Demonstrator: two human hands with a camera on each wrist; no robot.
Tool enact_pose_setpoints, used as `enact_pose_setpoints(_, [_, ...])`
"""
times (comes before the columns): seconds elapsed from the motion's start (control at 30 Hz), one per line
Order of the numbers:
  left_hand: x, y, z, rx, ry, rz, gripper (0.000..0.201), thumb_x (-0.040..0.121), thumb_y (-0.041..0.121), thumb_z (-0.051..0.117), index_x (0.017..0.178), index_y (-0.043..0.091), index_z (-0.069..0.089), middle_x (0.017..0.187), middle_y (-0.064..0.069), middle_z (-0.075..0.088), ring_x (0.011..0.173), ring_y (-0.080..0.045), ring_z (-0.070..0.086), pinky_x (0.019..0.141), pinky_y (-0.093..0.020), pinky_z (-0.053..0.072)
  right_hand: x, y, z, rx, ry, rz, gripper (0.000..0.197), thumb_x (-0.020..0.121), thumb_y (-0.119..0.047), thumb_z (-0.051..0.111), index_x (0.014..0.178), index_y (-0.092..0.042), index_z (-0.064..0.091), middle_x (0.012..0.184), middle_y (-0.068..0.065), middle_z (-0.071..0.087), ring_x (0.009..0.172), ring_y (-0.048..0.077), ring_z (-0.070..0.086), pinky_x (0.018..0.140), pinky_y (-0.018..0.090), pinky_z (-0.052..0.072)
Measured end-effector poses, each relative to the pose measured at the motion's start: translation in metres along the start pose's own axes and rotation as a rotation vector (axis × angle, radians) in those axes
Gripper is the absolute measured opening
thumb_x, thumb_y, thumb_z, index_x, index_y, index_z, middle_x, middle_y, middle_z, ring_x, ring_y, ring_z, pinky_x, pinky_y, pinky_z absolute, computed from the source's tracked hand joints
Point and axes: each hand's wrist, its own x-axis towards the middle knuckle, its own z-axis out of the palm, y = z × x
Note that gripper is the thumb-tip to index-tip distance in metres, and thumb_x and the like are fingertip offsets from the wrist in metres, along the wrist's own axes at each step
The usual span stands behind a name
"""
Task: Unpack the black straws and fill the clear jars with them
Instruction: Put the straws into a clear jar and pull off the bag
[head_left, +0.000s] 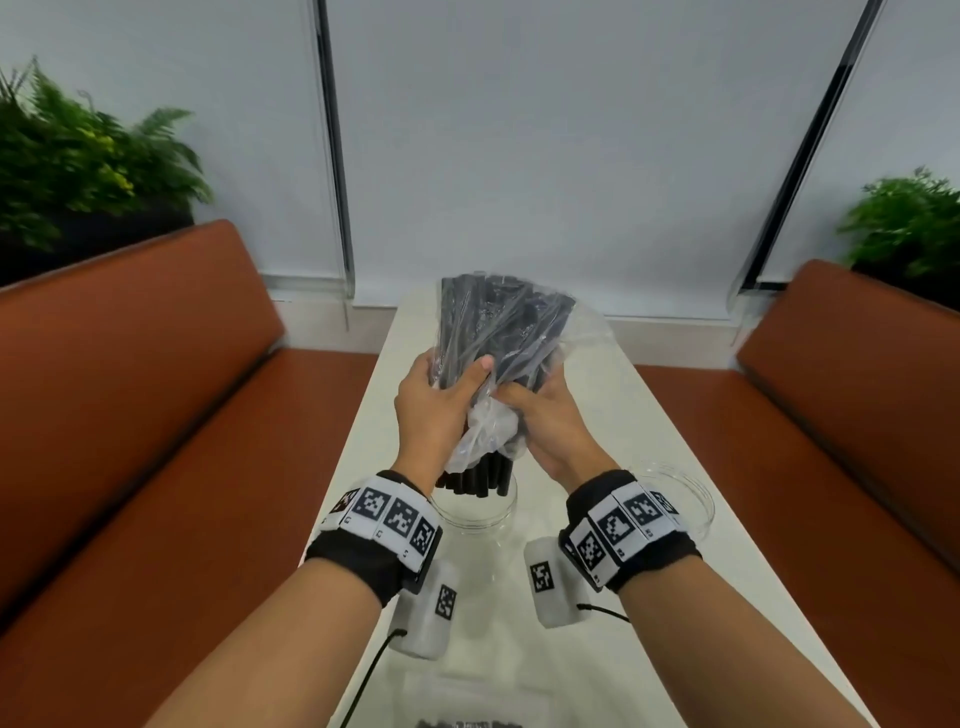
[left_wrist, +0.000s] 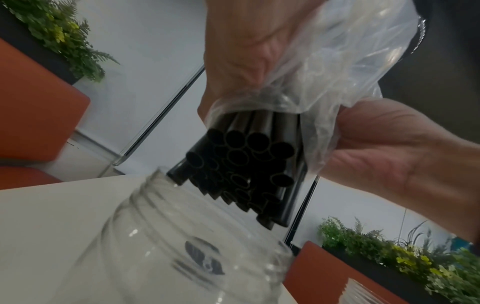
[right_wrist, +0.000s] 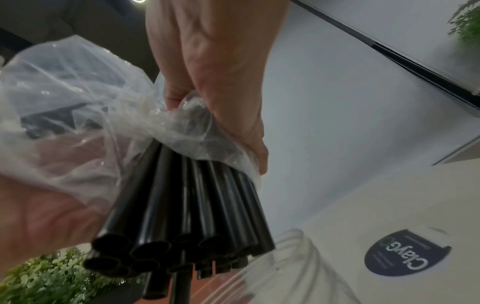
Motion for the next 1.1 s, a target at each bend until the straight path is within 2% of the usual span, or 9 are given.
enact_pose_setpoints(0.27, [0.004,-0.021,0.002,0.033,0.007,-0.075,0.029,0.076,0.041,0.071,0.096,0.025,0.056,0.094,0.002,0.067,0.094,-0.021,0.066,0.091,-0.045,0.052,0.002,0.018,-0.006,-0.040,0.034,0.026,0.066,0.084,0.005,0.058,0.137,-0.020,0.029,0.131,0.015,0.056,0.118,0.031,0.058,0.092,0.041,0.053])
enact_pose_setpoints(0.5, [-0.008,-0.042,-0.008,-0.046,-0.134,-0.061,0.064,0.074,0.054,0.067,0.126,0.022,0.047,0.118,0.000,0.064,0.109,-0.016,0.062,0.097,-0.044,0.050,-0.004,0.034,-0.015,-0.140,-0.034,0.032,0.068,0.085,0.004,0.058,0.140,-0.019,0.026,0.134,0.009,0.054,0.120,0.022,0.056,0.083,0.023,0.056])
enact_pose_setpoints(0.57, [-0.009,-0.039,-0.010,-0.001,-0.166,-0.031,0.061,0.078,0.049,0.061,0.131,0.024,0.041,0.119,0.003,0.061,0.112,-0.014,0.059,0.096,-0.036,0.049,-0.005,0.033,-0.018,-0.156,-0.056,0.042,0.070,0.086,0.004,0.057,0.141,-0.021,0.024,0.136,0.007,0.053,0.122,0.021,0.054,0.086,0.024,0.055])
enact_pose_setpoints(0.67, [-0.011,-0.029,-0.004,0.116,-0.093,0.035,0.047,0.088,0.039,0.054,0.130,0.021,0.041,0.102,0.006,0.061,0.093,-0.010,0.062,0.078,-0.020,0.048,-0.003,0.030,-0.020,-0.172,-0.069,0.051,0.070,0.086,0.003,0.057,0.142,-0.021,0.023,0.137,0.006,0.053,0.125,0.021,0.052,0.097,0.031,0.050])
enact_pose_setpoints(0.8, [-0.012,-0.023,0.008,0.121,0.033,0.078,0.042,0.090,0.041,0.051,0.127,0.020,0.044,0.093,0.002,0.064,0.086,-0.018,0.064,0.074,-0.027,0.051,-0.001,0.023,-0.020,-0.177,-0.052,0.038,0.067,0.086,0.005,0.055,0.141,-0.020,0.026,0.136,0.007,0.054,0.123,0.020,0.053,0.104,0.038,0.045])
enact_pose_setpoints(0.9, [-0.020,-0.031,0.014,0.053,0.076,0.081,0.041,0.092,0.036,0.050,0.128,0.019,0.042,0.092,0.012,0.062,0.086,-0.008,0.062,0.072,-0.015,0.048,-0.001,0.023,-0.023,-0.218,-0.069,0.037,0.068,0.085,0.005,0.056,0.141,-0.021,0.026,0.135,0.006,0.054,0.124,0.021,0.053,0.105,0.042,0.044])
enact_pose_setpoints(0.97, [-0.027,-0.039,0.014,0.007,0.038,0.072,0.042,0.093,0.033,0.049,0.131,0.019,0.038,0.099,0.019,0.059,0.095,-0.007,0.062,0.082,-0.019,0.049,-0.005,0.027,-0.026,-0.253,-0.091,0.058,0.072,0.082,0.003,0.060,0.141,-0.021,0.027,0.134,0.007,0.054,0.124,0.021,0.053,0.104,0.043,0.044])
enact_pose_setpoints(1.03, [-0.031,-0.043,0.009,-0.022,-0.080,0.056,0.048,0.092,0.029,0.049,0.135,0.019,0.030,0.111,0.015,0.056,0.105,-0.009,0.059,0.090,-0.027,0.048,-0.011,0.027,-0.030,-0.283,-0.137,0.078,0.074,0.079,0.003,0.063,0.139,-0.020,0.027,0.131,0.007,0.056,0.122,0.022,0.054,0.102,0.039,0.047])
enact_pose_setpoints(1.1, [-0.031,-0.041,-0.001,-0.022,-0.207,0.030,0.054,0.091,0.023,0.053,0.137,0.017,0.024,0.116,0.011,0.052,0.109,-0.010,0.056,0.090,-0.022,0.049,-0.014,0.018,-0.037,-0.331,-0.241,0.118,0.077,0.078,0.003,0.067,0.139,-0.018,0.026,0.126,0.004,0.058,0.117,0.019,0.057,0.099,0.034,0.049])
